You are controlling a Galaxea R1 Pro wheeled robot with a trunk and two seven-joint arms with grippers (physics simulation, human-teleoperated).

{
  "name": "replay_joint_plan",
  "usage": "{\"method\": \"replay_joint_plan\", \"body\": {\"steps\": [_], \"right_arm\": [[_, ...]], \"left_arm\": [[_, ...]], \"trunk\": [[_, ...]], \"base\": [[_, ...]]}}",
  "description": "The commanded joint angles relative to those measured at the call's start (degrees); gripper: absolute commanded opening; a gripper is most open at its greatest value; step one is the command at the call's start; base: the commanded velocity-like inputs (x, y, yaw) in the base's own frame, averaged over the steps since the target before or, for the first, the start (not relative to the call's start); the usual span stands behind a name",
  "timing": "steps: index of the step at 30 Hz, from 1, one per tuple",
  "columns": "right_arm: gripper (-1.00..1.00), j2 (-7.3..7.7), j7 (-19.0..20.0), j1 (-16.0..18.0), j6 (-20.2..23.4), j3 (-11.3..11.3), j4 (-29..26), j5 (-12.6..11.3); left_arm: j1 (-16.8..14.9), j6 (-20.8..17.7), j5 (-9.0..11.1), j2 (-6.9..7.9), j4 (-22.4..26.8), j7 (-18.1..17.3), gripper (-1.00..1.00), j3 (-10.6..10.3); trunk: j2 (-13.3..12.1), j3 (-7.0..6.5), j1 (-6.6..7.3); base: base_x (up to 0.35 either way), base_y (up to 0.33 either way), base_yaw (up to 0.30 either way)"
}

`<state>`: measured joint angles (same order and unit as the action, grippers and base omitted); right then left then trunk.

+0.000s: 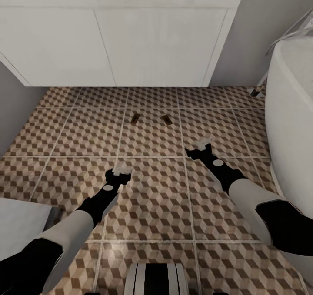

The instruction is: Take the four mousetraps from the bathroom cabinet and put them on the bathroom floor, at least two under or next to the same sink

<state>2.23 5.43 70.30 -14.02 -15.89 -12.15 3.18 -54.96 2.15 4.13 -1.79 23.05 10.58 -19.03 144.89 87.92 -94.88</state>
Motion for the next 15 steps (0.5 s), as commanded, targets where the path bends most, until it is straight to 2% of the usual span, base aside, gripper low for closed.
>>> {"method": "replay_joint_plan", "body": {"steps": [1,6,15], "right_arm": [[1.00,0.20,0.3,-0.3,-0.3,0.2,0.5,0.3],[1.00,0.86,0.3,-1.2,-1.0,0.2,1.5,0.3],[1.00,1.65,0.3,-3.4,-5.2,0.2,5.3,0.4]], "left_arm": [[0.7,0.2,0.4,0.13,-0.1,0.4,1.00,-0.5],[2.8,0.3,0.4,0.30,-0.2,0.3,1.00,-0.5],[5.9,1.1,0.5,0.45,-0.2,0.3,1.00,-0.5]], "trunk": [[0.0,-0.20,0.03],[-0.1,-1.31,0.16],[-0.2,-3.30,0.39]], "base": [[0.000,0.000,0.000],[0.000,0.000,0.000],[0.000,0.000,0.000]]}}
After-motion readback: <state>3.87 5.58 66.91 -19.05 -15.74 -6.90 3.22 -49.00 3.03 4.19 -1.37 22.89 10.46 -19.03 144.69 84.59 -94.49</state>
